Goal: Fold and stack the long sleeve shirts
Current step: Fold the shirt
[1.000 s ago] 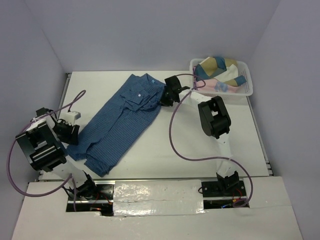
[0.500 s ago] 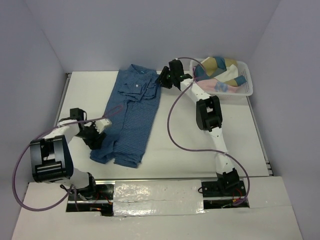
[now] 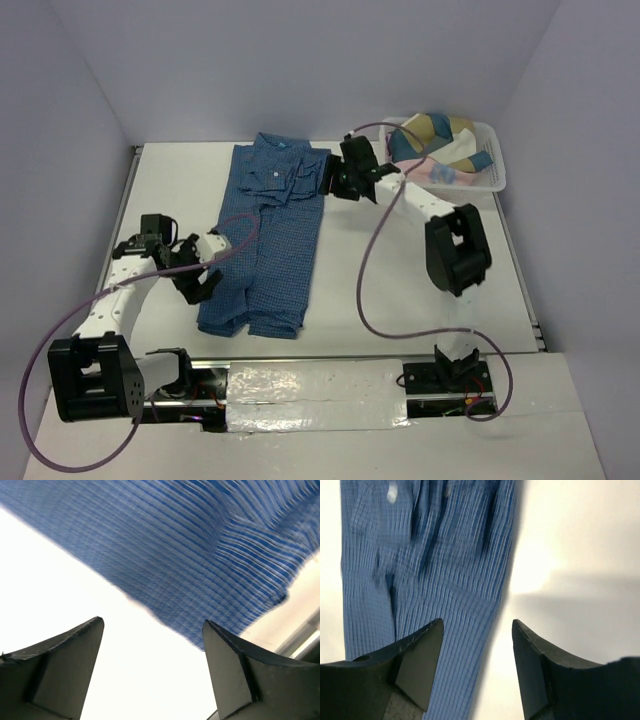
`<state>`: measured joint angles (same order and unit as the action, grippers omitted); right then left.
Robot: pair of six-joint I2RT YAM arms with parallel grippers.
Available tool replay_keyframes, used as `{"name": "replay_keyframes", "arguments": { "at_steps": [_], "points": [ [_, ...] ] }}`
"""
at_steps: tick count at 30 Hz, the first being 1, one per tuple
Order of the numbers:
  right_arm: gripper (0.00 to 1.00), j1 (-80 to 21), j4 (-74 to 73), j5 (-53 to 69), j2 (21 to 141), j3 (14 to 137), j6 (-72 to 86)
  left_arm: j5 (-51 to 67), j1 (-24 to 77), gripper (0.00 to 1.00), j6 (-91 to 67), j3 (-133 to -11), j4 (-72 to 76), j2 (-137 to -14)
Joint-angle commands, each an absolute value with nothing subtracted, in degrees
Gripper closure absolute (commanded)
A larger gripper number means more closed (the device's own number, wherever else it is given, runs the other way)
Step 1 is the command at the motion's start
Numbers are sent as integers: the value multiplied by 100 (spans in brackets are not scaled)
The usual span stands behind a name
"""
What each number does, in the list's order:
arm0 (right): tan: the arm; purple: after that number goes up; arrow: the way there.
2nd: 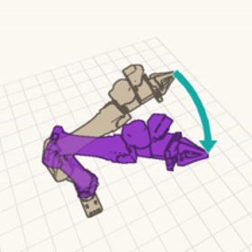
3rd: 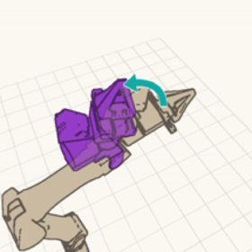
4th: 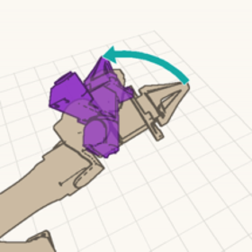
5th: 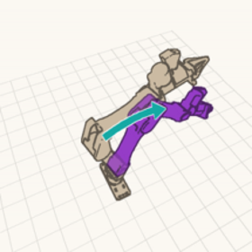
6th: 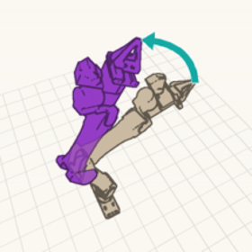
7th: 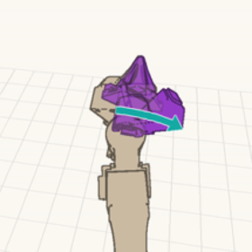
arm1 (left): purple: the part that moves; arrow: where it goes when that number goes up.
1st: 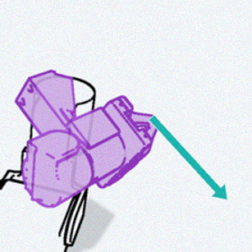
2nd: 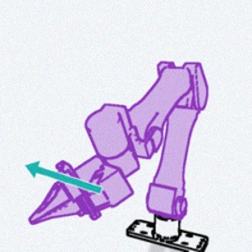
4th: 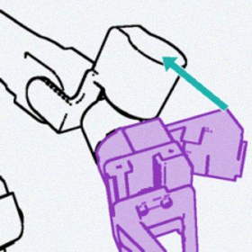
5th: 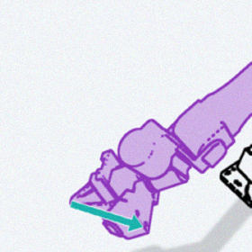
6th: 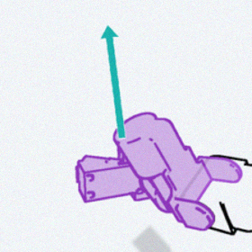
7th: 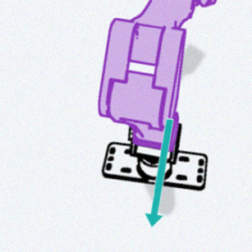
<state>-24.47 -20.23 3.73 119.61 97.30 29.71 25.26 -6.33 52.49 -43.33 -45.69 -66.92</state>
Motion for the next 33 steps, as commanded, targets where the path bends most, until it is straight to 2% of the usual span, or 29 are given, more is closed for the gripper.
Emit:
{"name": "replay_keyframes", "arguments": {
  "at_steps": [1, 3, 10, 13, 14, 15, 17, 18, 19, 20, 22, 23, 27, 29, 31, 33],
  "points": [
    [35, -2908, -1610, -176, 10664, 8301, 2882, 2305, -642, 6, 4756, -4868, -4632, -6460],
    [32, -3075, -1363, -115, 9995, 7371, 2970, 2093, -650, 1, 4624, -5281, -4632, -6302],
    [23, -4156, -846, -89, 8562, 5363, 3357, 2301, -677, 1, 4728, -6790, -4280, -5713],
    [21, -4543, -468, 132, 8166, 4625, 3734, 3013, -668, 1, 5849, -7119, -4937, -5879],
    [21, -4753, -335, 123, 8061, 4258, 3979, 3136, -659, 19, 6793, -6997, -5322, -5880],
    [22, -4877, -203, 71, 7859, 4080, 4112, 3068, -633, 48, 7351, -6796, -5474, -5802],
    [24, -5253, 279, 27, 7691, 3606, 4471, 2326, -528, 96, 7960, -5831, -5293, -5608],
    [24, -5386, 368, -69, 7630, 3517, 4604, 2025, -493, 93, 8119, -5114, -4812, -5407],
    [24, -5501, 378, -192, 7629, 3394, 4710, 1734, -440, 74, 8365, -4776, -4695, -5318],
    [24, -5737, 404, -272, 7646, 3349, 4911, 1288, -344, 61, 9089, -4477, -4641, -5222],
    [24, -5905, 641, -360, 7716, 3209, 5114, 1195, -273, 49, 9543, -3702, -4518, -4687],
    [25, -6019, 772, -326, 7813, 3173, 5202, 1439, -229, 38, 9884, -3544, -4535, -4484],
    [26, -6161, 1203, -263, 8059, 3182, 5562, 2012, -150, 32, 10913, -2789, -4982, -3335],
    [26, -6161, 1370, -281, 8147, 3129, 5668, 1917, -132, 29, 11845, -2454, -5185, -3016],
    [27, -6161, 1590, -281, 8191, 3094, 5800, 1653, -132, 21, 12424, -1944, -5264, -2699],
    [27, -6152, 1643, -264, 8288, 3137, 5845, 1486, -114, 17, 12559, -1654, -5212, -2715]
  ]
}}
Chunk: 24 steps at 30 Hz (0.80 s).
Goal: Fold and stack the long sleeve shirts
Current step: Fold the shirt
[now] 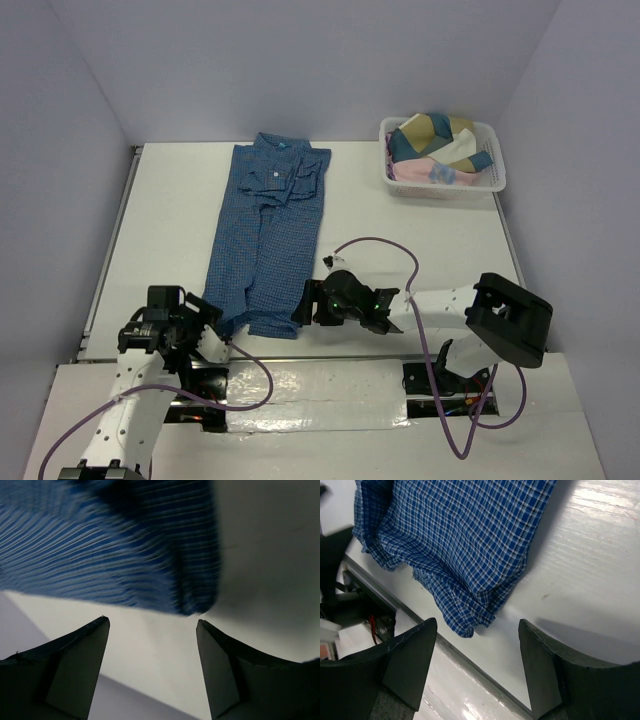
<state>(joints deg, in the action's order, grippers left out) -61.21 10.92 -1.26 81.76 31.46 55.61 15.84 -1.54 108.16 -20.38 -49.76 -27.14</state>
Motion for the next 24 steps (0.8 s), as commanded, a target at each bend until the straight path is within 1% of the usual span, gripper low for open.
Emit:
{"name": "replay_keyframes", "arguments": {
  "at_steps": [1, 6, 11, 12, 14, 15, 16, 17, 18, 20, 21, 22, 23, 24],
  "points": [
    [27, -6144, 1644, -255, 8340, 3190, 5897, 1433, -106, 15, 12620, -1583, -5099, -2768],
    [29, -6161, 1854, -36, 8762, 3304, 6064, 1309, -44, 18, 12490, -1371, -4738, -3076],
    [31, -6144, 2048, 325, 9298, 3498, 6143, 1257, 193, 27, 12436, -1081, -4044, -3243],
    [34, -6135, 2109, 369, 9342, 3524, 6161, 1292, 211, 29, 12480, -1038, -4026, -3261],
    [40, -6065, 2327, 439, 9404, 3463, 6257, 1519, 272, 46, 12586, -1055, -4069, -3278],
    [50, -6030, 2407, 526, 9396, 3358, 6284, 1608, 290, 55, 12577, -1063, -4069, -3278],
    [55, -5986, 2469, 553, 9326, 3279, 6302, 1687, 334, 71, 12508, -1081, -4078, -3270],
    [61, -5898, 2531, 580, 9256, 3200, 6310, 1766, 351, 89, 12481, -1116, -4096, -3278],
    [72, -5845, 2540, 571, 9177, 3025, 6302, 1801, 369, 100, 12359, -1142, -4148, -3261],
    [80, -5766, 2357, 510, 8808, 2875, 6223, 1941, 387, 100, 12244, -1361, -4323, -3252],
    [85, -5731, 2199, 475, 8676, 2839, 6023, 2038, 404, 100, 12121, -1467, -4655, -3261],
    [87, -5739, 1710, 396, 8431, 2874, 5864, 2230, 439, 100, 12042, -1729, -4832, -3261],
    [92, -5739, 1453, 361, 8324, 3005, 5714, 2337, 474, 100, 11954, -1853, -4999, -3261],
    [94, -5739, 1215, 360, 8245, 3032, 5600, 2434, 501, 100, 11770, -1959, -5175, -3261]
  ]
}}
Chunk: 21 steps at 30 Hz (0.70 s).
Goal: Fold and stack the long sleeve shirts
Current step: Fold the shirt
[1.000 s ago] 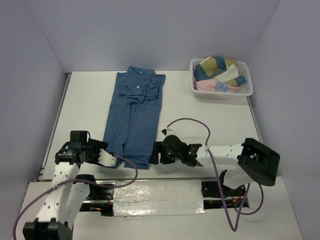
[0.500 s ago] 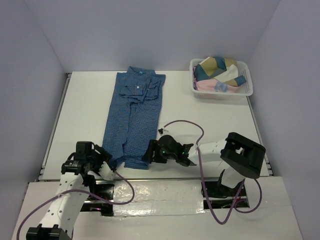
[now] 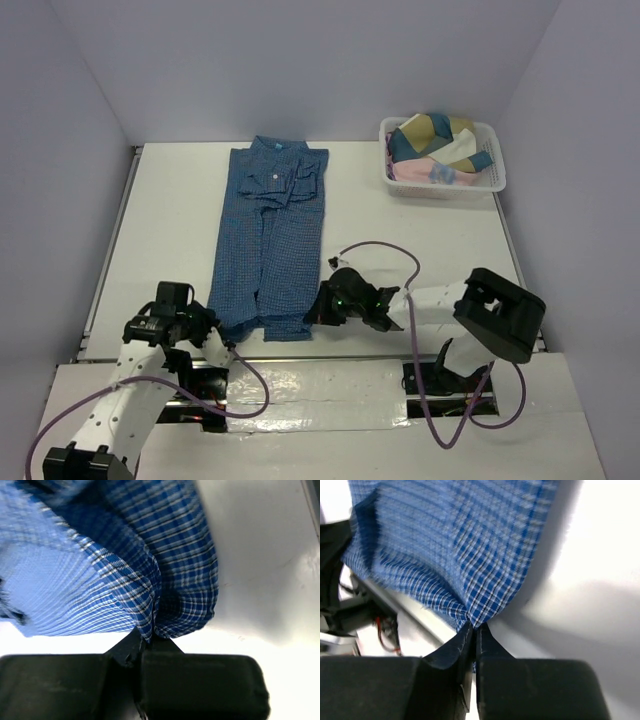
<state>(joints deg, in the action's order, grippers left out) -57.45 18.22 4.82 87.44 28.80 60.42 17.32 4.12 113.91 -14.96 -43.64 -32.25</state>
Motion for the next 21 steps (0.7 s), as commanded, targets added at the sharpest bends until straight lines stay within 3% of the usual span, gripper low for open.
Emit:
{"name": "replay_keyframes", "arguments": {
  "at_steps": [1, 10, 18, 21],
  "points": [
    [96, -5748, 1056, 386, 8044, 3024, 5442, 2495, 562, 100, 11655, -2047, -5272, -3243],
    [100, -5783, -34, 589, 7023, 2716, 5151, 2690, 1598, 100, 9680, -3013, -5468, -3796],
    [100, -5459, -896, 615, 6714, 3708, 4553, 2233, 2039, 100, 6497, -3620, -4631, -4543],
    [100, -5274, -1326, 659, 7004, 4191, 4246, 1943, 2039, 100, 5452, -4382, -4816, -5323]
  ]
}}
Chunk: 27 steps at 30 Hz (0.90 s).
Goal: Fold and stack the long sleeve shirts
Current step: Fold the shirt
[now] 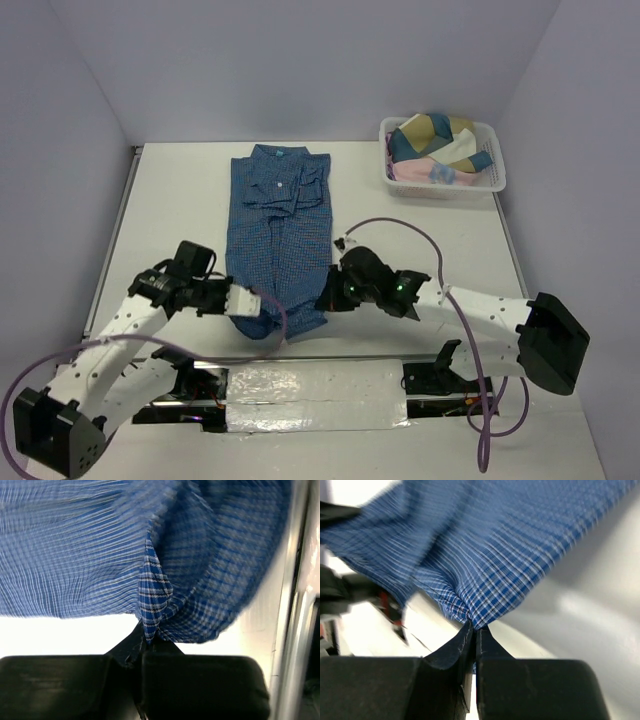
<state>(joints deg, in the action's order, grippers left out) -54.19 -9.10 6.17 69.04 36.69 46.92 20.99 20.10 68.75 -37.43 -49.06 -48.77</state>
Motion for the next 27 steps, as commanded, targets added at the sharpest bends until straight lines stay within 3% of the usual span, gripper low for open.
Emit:
{"name": "replay_keyframes", "arguments": {
  "at_steps": [1, 6, 15, 27],
  "points": [
    [100, -5152, -1327, 729, 7048, 4245, 4202, 1873, 2030, 100, 5005, -4577, -4895, -5491],
    [100, -4615, -836, 1265, 7180, 4236, 4114, 2162, 1987, 100, 4106, -5868, -5344, -6731],
    [100, -3447, -764, 1986, 8436, 5579, 3692, 2145, 1249, 100, 3604, -6468, -4071, -7716],
    [100, -2734, -1054, 2276, 10273, 7381, 3700, 1960, 449, 100, 3305, -7927, -3683, -9737]
  ]
}}
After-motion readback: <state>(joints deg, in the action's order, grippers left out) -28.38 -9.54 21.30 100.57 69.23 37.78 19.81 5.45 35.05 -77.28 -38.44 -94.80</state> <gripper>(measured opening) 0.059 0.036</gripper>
